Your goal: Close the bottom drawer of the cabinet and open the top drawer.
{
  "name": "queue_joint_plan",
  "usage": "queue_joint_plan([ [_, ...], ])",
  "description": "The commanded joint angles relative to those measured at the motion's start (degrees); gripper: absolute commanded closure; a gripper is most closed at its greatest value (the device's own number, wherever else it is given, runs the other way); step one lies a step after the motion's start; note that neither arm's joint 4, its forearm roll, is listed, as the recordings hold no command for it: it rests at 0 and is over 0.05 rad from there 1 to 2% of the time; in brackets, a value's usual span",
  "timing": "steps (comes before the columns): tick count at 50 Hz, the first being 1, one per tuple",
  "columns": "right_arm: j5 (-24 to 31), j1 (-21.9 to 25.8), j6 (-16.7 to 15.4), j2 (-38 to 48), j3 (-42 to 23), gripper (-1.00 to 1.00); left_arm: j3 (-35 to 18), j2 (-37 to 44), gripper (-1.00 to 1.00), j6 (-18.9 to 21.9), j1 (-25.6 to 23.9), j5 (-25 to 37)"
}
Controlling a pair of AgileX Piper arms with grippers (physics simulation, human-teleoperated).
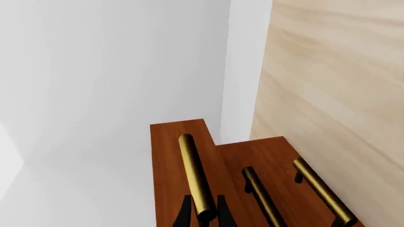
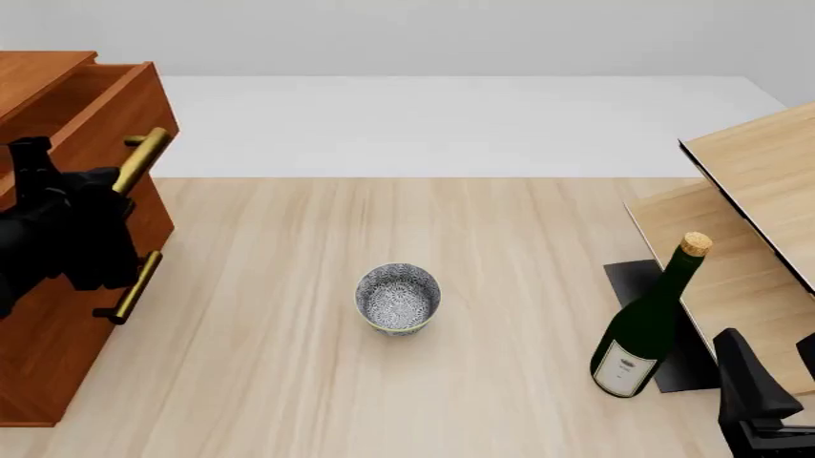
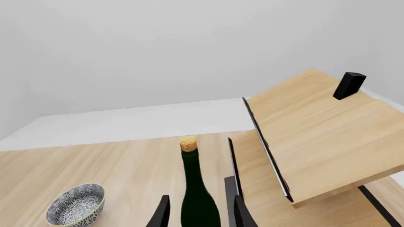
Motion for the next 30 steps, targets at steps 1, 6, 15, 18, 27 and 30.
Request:
queue_joint_plan([
  [1,0.0,0.0,0.0,0.0,0.0,-1.00,-2.1,3.5,1.00,0.3,-0.6,-1.2],
  [6,-0.1,0.1,0.0,0.0,0.1,-1.00,-1.9,3.5,1.00,0.3,-0.6,-1.2],
  [15,-0.2,0.0,-0.1,0.0,0.2,-1.00,-2.2,3.5,-1.00,-0.1,-0.5,-1.1],
  [18,-0.2,0.0,-0.1,0.0,0.2,-1.00,-2.3,3.4,-1.00,-0.1,-0.5,-1.1],
  [27,-0.2,0.0,0.0,0.0,0.2,-1.00,-1.8,3.3,-1.00,0.0,-0.6,-1.2],
  [30,-0.2,-0.1,0.0,0.0,0.2,-1.00,-2.1,3.1,-1.00,-0.2,-0.5,-0.9],
])
